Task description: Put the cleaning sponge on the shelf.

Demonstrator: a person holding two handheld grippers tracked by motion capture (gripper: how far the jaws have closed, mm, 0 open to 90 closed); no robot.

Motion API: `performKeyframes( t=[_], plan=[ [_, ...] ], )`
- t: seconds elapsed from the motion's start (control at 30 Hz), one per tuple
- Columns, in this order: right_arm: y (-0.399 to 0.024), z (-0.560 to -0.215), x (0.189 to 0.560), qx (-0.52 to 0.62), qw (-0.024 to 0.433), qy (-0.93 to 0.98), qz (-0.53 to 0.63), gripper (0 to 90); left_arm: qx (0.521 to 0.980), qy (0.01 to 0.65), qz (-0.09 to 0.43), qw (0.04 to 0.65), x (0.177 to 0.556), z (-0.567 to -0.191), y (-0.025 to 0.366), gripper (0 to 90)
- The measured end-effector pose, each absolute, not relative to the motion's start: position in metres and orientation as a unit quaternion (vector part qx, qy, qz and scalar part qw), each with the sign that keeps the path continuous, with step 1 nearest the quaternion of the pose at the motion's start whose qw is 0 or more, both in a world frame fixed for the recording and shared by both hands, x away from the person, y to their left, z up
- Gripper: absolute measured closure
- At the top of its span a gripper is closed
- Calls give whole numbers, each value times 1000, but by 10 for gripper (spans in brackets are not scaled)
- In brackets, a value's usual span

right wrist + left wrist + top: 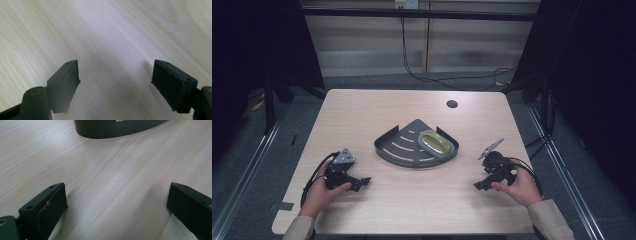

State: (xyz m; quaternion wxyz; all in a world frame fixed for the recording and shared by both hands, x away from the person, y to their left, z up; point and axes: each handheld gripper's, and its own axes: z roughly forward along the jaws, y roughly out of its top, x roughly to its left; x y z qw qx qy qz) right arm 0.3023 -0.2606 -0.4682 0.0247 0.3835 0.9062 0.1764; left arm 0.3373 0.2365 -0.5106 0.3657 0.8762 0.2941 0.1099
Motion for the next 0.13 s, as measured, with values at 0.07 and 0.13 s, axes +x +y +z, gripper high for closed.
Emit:
performKeyframes(
  t=[0.07, 0.13],
  plan=[
    [-261, -467, 303, 388, 21, 902, 188, 189, 876, 294, 110, 366, 337, -511, 237, 24],
    [-259, -465, 305, 388, 25, 901, 192, 176, 876, 294, 110, 366, 337, -511, 237, 23]
  ],
)
